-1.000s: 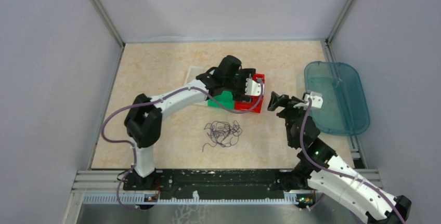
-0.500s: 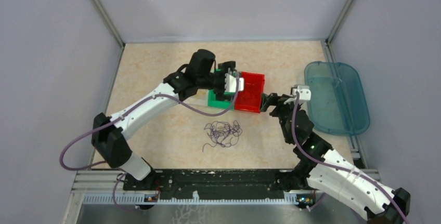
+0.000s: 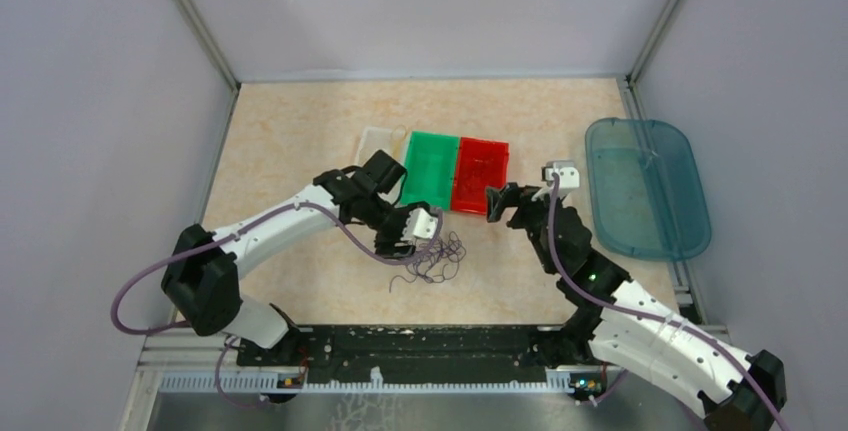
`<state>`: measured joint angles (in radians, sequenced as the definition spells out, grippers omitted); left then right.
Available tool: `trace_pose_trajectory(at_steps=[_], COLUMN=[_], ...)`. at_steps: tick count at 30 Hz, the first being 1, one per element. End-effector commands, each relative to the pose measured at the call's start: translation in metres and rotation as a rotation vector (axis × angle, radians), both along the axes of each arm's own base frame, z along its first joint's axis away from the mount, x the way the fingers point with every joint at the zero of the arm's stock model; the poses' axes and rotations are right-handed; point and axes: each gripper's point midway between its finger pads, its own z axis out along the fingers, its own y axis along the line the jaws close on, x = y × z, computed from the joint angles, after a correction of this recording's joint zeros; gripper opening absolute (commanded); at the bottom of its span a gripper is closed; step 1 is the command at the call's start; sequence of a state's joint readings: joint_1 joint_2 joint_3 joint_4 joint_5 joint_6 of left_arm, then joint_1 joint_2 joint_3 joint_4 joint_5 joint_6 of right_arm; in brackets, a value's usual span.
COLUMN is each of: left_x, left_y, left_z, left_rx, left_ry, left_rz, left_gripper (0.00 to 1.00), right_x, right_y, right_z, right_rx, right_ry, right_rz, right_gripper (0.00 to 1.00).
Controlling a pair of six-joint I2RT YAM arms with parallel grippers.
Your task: Untangle the cables
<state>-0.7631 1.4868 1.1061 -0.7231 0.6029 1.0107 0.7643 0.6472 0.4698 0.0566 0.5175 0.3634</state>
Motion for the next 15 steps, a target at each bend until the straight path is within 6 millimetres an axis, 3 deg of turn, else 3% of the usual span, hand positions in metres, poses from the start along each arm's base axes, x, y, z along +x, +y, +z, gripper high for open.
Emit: trace_pose_trajectory(at_steps=[1,7,15], left_x=[-0.024,-0.063,-0.054], left_y=[0.026,0.040,0.044], left_z=[-0.014,-0.022,-0.063], left_rx=[0.056,0.018,0.083], left_ry=[0.026,0.117,0.111], left_rz=[-0.088,-0.124,-0.090], left_gripper=[0.69,0.60,0.43], right_x=[-0.003,0.000,0.002], right_y=[0.006,0.009,0.009], right_z=[0.002,-0.006,-0.002], right_rx=[0.020,0.007,0.009], right_ry=[-0.001,0.017,0.008], right_rz=[0.043,0.043,0.038], right_gripper=[0.89,0.89,0.89])
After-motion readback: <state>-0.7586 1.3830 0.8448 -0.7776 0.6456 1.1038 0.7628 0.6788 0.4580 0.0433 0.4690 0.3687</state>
